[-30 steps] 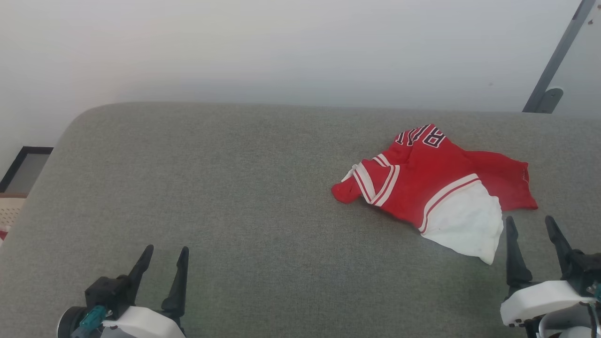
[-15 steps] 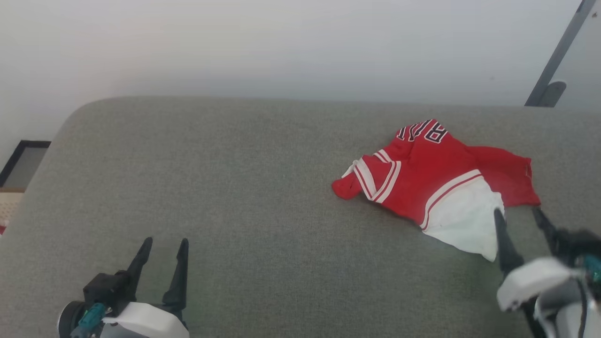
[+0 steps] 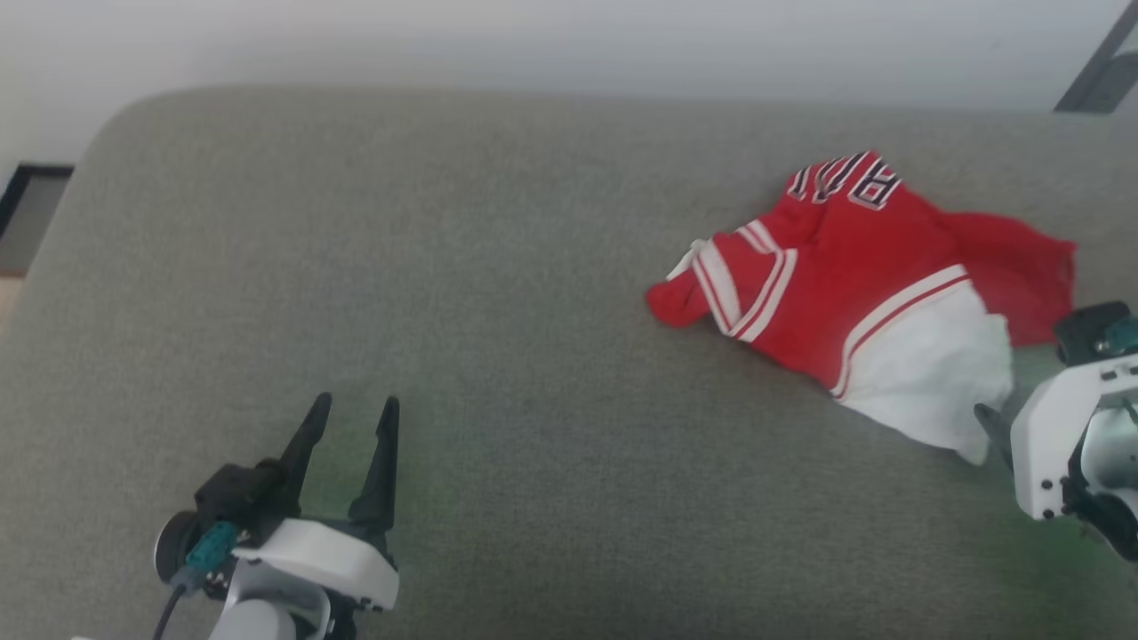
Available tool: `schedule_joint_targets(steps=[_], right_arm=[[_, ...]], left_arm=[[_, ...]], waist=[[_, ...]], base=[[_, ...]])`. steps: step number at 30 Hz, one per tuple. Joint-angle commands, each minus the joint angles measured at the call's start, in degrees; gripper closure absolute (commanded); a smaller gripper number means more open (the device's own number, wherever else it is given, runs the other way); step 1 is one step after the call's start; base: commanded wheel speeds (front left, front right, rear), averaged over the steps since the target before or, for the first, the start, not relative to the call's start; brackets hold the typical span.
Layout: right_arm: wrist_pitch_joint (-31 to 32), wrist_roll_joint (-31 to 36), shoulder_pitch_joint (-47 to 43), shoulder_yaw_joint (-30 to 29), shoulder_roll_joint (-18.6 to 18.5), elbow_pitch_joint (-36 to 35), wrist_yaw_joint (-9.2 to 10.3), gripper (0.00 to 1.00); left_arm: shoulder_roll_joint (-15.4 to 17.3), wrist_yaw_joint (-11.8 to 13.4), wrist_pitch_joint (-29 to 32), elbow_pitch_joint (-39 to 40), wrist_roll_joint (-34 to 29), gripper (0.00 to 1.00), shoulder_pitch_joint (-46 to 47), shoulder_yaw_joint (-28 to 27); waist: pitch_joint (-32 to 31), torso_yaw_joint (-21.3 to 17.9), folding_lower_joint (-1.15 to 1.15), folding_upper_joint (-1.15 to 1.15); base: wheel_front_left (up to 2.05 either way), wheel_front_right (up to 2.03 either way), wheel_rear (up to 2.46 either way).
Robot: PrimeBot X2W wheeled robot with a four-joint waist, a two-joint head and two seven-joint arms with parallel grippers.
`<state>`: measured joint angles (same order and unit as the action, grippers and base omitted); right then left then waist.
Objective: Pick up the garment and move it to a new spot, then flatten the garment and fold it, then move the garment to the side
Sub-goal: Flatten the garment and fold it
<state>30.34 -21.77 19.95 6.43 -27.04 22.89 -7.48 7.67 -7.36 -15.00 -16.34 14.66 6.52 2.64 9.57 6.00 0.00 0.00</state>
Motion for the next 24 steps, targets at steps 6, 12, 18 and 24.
schedule_joint_targets(steps=[6, 12, 18, 24], right_arm=[[5.6, -3.8, 1.9, 3.3, -0.4, -0.5, -0.03, 0.0], [6.8, -5.2, 1.4, 5.1, -0.5, 0.1, -0.03, 1.0], [3.6, -6.2, 1.3, 0.2, -1.9, 0.2, 0.09, 1.0], [-0.2, -5.7, -2.3, -9.6, -5.8, 1.2, 0.02, 1.0]], left_arm=[[-0.2, -0.2, -0.3, -0.3, 0.9, 0.0, 3.0, 0.4], [-0.3, -0.2, -0.3, -0.5, 0.9, 0.0, 3.7, -0.1], [0.3, -0.2, -0.3, 0.1, 0.9, 0.0, 4.2, -0.6], [1.9, -0.2, -0.3, 1.1, 1.4, 0.0, 5.7, -0.2]], waist=[[4.9, 1.2, 0.0, 0.0], [5.7, 0.8, 0.0, 0.0], [5.8, -1.7, 0.0, 0.0], [6.6, -4.0, 0.0, 0.0]], base=[[0.0, 0.0, 0.0], [0.0, 0.0, 0.0], [0.0, 0.0, 0.0], [0.0, 0.0, 0.0]])
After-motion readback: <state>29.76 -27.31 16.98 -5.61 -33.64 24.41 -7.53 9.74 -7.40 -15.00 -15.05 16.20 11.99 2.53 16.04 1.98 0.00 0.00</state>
